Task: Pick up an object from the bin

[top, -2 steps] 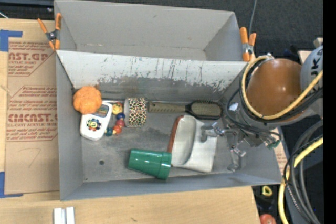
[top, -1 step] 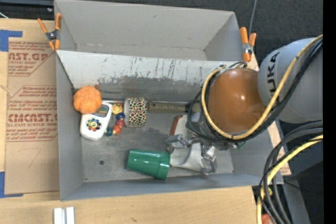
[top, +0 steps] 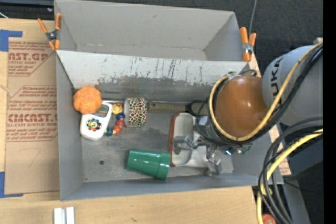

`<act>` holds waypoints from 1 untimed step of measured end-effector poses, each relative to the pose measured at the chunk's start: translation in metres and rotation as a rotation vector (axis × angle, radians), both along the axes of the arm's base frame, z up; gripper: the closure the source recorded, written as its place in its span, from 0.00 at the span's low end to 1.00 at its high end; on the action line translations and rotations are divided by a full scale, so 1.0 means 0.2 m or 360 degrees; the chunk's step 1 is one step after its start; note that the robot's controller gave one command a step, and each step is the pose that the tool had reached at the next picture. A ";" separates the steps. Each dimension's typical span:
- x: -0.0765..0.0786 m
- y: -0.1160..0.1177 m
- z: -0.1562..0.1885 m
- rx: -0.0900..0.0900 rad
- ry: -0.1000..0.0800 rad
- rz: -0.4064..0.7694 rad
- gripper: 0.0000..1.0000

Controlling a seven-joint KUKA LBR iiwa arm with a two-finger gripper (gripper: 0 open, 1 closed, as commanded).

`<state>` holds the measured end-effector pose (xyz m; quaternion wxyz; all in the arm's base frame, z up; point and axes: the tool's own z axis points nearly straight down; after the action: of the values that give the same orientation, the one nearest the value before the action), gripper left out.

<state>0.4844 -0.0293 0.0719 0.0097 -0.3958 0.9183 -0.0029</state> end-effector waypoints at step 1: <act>0.00 0.17 -0.01 0.0004 0.0023 -0.0195 1.00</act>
Offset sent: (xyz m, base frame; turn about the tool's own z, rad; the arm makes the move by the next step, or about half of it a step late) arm 0.0000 0.0000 0.0000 0.0000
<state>0.4836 0.0051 0.0700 0.0034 -0.3388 0.9409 0.0005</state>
